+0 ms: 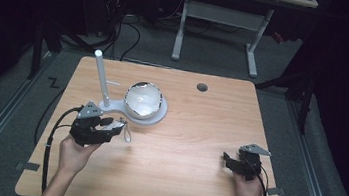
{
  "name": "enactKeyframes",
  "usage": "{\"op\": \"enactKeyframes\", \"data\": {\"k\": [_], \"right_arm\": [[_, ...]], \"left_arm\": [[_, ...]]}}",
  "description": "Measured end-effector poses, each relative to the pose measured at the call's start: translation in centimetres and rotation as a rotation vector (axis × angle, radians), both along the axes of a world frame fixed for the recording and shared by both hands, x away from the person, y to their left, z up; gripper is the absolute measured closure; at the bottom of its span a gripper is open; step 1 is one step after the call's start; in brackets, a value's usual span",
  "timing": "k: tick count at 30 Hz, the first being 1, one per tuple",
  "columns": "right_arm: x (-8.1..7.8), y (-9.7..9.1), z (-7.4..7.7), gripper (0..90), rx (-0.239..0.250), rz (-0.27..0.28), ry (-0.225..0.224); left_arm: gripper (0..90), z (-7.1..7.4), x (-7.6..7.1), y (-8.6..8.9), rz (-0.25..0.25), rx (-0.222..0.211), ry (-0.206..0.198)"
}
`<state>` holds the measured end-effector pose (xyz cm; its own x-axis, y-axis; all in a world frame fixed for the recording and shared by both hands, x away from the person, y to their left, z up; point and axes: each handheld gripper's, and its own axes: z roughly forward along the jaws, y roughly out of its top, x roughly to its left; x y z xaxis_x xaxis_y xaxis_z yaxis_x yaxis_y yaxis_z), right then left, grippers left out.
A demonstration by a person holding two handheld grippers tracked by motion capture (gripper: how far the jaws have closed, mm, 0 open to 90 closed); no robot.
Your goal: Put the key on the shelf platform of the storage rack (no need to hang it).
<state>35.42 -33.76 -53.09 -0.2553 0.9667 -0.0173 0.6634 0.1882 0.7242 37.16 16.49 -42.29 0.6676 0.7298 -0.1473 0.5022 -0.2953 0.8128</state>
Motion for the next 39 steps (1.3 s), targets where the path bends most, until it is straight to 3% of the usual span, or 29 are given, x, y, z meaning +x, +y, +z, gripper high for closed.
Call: {"op": "enactKeyframes", "data": {"k": [12, 19, 39], "right_arm": [[0.0, 0.0, 0.0, 32.5, -0.001, 0.004, -0.001], [0.0, 0.0, 0.0, 32.5, 0.0, 0.004, 0.0], [0.0, 0.0, 0.0, 32.6, 0.0, 0.003, 0.0]], "left_arm": [[50.7, 2.3, 1.0, -0.6, 0.006, -0.006, -0.002], [50.7, 3.5, 2.4, -0.3, 0.025, -0.048, -0.014], [50.7, 5.4, 4.9, -1.4, 0.052, -0.041, -0.046]]}}
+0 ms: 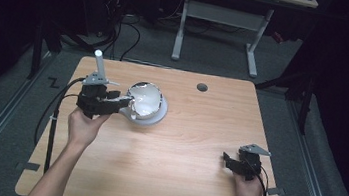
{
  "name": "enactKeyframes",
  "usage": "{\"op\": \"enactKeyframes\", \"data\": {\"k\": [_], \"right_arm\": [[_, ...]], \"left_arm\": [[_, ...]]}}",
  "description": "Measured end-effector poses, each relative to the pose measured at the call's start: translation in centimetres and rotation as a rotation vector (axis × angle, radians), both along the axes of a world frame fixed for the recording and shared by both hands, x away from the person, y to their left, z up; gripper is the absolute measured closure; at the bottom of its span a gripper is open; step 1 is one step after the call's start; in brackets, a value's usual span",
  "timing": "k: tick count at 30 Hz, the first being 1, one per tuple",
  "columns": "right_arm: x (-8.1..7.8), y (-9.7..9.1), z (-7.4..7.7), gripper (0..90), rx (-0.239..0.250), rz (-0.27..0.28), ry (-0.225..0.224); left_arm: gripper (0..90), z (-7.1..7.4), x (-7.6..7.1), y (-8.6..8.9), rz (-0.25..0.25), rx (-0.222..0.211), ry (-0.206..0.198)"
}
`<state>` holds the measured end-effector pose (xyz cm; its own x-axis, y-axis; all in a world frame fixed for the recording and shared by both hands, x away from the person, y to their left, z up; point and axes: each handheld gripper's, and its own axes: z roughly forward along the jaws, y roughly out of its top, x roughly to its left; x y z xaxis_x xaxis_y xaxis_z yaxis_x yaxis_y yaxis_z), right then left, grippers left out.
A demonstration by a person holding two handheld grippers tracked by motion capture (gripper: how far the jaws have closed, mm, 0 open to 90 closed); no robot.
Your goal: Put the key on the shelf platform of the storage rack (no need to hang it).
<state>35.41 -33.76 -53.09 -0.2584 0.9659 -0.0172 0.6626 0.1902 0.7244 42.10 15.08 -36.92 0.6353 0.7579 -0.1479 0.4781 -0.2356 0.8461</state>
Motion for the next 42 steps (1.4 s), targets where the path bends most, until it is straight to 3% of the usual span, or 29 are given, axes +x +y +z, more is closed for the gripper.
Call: {"op": "enactKeyframes", "data": {"k": [6, 22, 42], "right_arm": [[0.0, 0.0, 0.0, 32.6, 0.0, 0.0, 0.0], [0.0, 0.0, 0.0, 32.6, 0.001, 0.0, 0.0], [0.0, 0.1, 0.0, 32.5, -0.002, 0.004, 0.001]], "left_arm": [[50.7, 0.5, 0.6, -0.5, 0.01, 0.017, -0.017], [50.9, 0.4, 2.5, -1.9, 0.029, 0.05, -0.014], [51.1, -1.8, 4.7, -3.8, 0.042, 0.099, 0.017]]}}
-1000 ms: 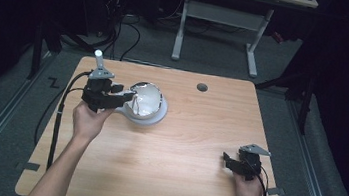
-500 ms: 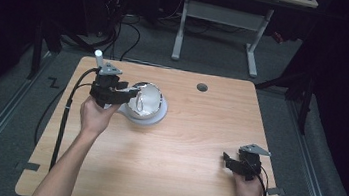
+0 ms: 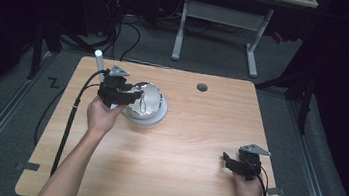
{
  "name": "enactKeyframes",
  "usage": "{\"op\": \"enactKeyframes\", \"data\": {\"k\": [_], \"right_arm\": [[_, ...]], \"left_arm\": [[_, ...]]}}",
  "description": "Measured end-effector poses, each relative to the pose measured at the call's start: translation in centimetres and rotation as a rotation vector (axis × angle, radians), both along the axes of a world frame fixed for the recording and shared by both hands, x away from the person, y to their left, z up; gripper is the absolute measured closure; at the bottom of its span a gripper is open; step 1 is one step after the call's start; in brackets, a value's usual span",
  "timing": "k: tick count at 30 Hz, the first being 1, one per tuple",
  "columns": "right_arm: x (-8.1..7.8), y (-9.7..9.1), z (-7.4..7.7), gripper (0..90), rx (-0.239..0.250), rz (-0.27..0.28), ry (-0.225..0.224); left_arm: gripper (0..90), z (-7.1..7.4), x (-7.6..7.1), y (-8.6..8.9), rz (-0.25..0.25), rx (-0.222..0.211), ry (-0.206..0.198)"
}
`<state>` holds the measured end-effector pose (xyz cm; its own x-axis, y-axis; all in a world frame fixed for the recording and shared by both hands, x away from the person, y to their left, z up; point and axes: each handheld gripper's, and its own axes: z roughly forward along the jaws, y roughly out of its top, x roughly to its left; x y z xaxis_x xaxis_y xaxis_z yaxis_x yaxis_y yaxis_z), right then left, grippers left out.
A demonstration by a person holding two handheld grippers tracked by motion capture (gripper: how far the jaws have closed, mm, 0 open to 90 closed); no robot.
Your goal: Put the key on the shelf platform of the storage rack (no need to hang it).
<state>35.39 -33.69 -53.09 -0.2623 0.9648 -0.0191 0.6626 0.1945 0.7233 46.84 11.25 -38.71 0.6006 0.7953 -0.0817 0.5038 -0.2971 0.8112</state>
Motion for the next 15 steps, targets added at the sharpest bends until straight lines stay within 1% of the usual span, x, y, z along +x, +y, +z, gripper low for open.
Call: {"op": "enactKeyframes", "data": {"k": [1, 8, 15], "right_arm": [[0.0, 0.1, 0.0, 32.5, -0.001, 0.009, -0.001], [0.0, 0.1, 0.0, 32.5, -0.001, 0.009, -0.001], [0.0, 0.1, 0.0, 32.5, -0.001, 0.01, -0.001]], "left_arm": [[51.1, -0.2, 0.2, -0.2, 0.002, -0.001, 0.002], [51.1, -1.0, 0.7, -0.7, 0.0, 0.008, 0.006], [51.1, -2.1, 1.3, -1.6, 0.0, 0.037, 0.014]]}}
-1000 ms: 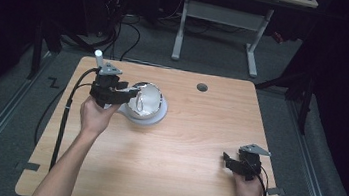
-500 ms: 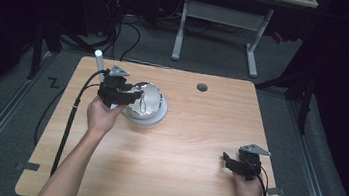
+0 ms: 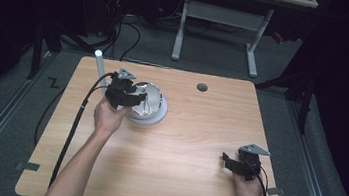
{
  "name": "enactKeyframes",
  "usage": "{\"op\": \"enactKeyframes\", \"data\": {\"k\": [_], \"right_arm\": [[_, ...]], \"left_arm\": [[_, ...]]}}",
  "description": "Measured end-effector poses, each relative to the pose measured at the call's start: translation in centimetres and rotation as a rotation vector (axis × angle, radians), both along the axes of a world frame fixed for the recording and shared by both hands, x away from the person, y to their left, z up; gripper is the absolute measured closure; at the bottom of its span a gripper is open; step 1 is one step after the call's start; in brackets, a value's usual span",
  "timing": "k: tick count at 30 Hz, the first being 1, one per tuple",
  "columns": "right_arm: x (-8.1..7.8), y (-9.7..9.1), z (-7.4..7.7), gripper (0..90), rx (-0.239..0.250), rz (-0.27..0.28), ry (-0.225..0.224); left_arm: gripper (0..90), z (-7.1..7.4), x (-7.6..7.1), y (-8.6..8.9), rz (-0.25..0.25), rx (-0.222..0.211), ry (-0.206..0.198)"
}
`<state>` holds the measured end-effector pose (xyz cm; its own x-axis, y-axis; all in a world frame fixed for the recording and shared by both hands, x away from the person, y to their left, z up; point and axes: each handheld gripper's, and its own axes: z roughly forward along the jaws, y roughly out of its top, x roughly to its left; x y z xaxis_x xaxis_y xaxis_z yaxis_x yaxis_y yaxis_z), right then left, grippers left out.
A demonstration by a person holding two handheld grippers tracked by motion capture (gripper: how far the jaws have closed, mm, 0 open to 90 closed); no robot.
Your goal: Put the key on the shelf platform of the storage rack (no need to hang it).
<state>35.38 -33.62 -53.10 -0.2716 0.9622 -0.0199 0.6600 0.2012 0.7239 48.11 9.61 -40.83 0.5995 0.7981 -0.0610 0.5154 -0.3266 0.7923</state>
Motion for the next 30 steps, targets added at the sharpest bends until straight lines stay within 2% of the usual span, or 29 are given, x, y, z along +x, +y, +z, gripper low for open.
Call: {"op": "enactKeyframes", "data": {"k": [12, 16, 20, 24, 30], "right_arm": [[0.0, 0.0, 0.0, 32.5, 0.0, 0.0, 0.0], [0.0, 0.0, 0.0, 32.5, 0.0, 0.0, 0.0], [0.0, 0.0, 0.0, 32.5, 0.001, 0.0, 0.0], [0.0, 0.0, 0.0, 32.5, 0.001, 0.0, 0.0], [0.0, 0.0, 0.0, 32.5, 0.001, 0.0, 0.0]], "left_arm": [[51.0, -1.5, 0.7, -1.1, 0.012, 0.021, 0.004], [51.1, -1.8, 1.0, -1.3, 0.019, 0.007, 0.008], [51.0, -2.2, 1.2, -1.4, 0.025, 0.014, 0.014], [51.0, -2.9, 1.6, -1.4, 0.056, 0.001, 0.016], [50.9, -3.4, 2.0, -1.1, 0.087, 0.01, 0.021]]}}
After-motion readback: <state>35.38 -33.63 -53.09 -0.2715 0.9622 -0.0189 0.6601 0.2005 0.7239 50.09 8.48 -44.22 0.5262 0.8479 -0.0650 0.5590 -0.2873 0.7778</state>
